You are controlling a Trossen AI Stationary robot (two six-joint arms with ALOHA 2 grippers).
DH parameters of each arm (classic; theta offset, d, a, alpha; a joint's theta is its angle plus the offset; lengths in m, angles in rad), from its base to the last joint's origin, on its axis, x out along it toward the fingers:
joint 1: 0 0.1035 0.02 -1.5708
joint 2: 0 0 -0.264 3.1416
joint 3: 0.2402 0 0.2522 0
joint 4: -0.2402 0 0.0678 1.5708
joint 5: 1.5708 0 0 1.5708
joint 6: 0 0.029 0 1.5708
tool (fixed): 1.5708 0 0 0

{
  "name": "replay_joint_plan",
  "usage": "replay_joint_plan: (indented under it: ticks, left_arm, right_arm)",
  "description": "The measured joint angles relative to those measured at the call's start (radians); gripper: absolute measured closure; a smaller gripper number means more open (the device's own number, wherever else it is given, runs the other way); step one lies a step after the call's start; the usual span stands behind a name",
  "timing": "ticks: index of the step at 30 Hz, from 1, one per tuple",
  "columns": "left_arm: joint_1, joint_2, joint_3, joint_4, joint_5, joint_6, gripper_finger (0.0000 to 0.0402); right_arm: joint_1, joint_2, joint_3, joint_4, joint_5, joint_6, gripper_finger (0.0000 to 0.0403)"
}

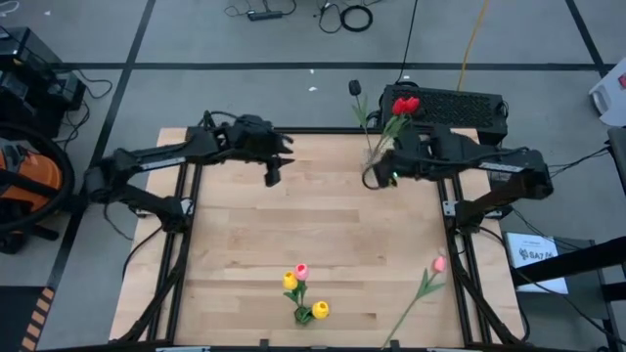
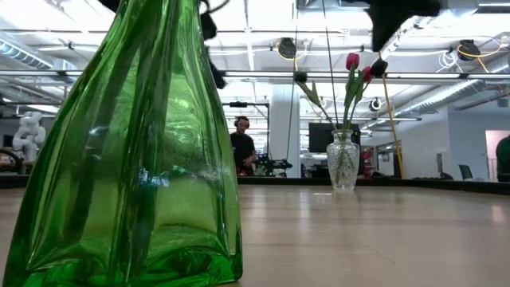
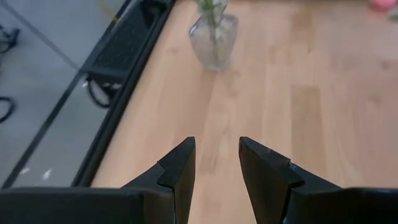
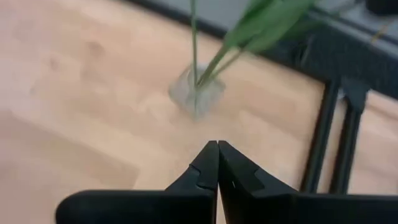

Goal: Sort flowers into vase by color
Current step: Put the pink flower into the green vase

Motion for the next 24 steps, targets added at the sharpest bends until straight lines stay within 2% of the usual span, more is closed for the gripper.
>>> replay_joint_plan:
  ticks: [3, 7, 14, 18, 21, 24]
  left_arm:
    - [0.022, 0.083, 0.040, 0.069, 0.077, -0.006, 0.0270]
    - [0.035, 0.177, 0.107, 0.117, 0.103, -0.009, 0.0270]
    - [0.037, 0.268, 0.176, 0.191, 0.105, -0.035, 0.0270]
    - [0.037, 0.308, 0.206, 0.205, 0.105, -0.061, 0.0270]
    - [0.037, 0.352, 0.240, 0.210, 0.104, -0.097, 0.0270]
    - [0.030, 0.393, 0.261, 0.239, 0.104, -0.114, 0.0270]
  right_arm:
    - [0.051, -0.043, -0.085, 0.040, -0.036, 0.023, 0.0403]
    - [0.107, -0.112, -0.277, 0.221, -0.044, 0.031, 0.0403]
    - [0.124, -0.265, -0.695, 0.748, -0.159, 0.016, 0.0403]
    - [0.121, -0.352, -0.881, 1.007, -0.166, 0.014, 0.0403]
    - [0.118, -0.406, -0.951, 1.084, -0.163, 0.012, 0.0403]
    - [0.108, -0.447, -0.971, 1.060, -0.156, -0.003, 0.0403]
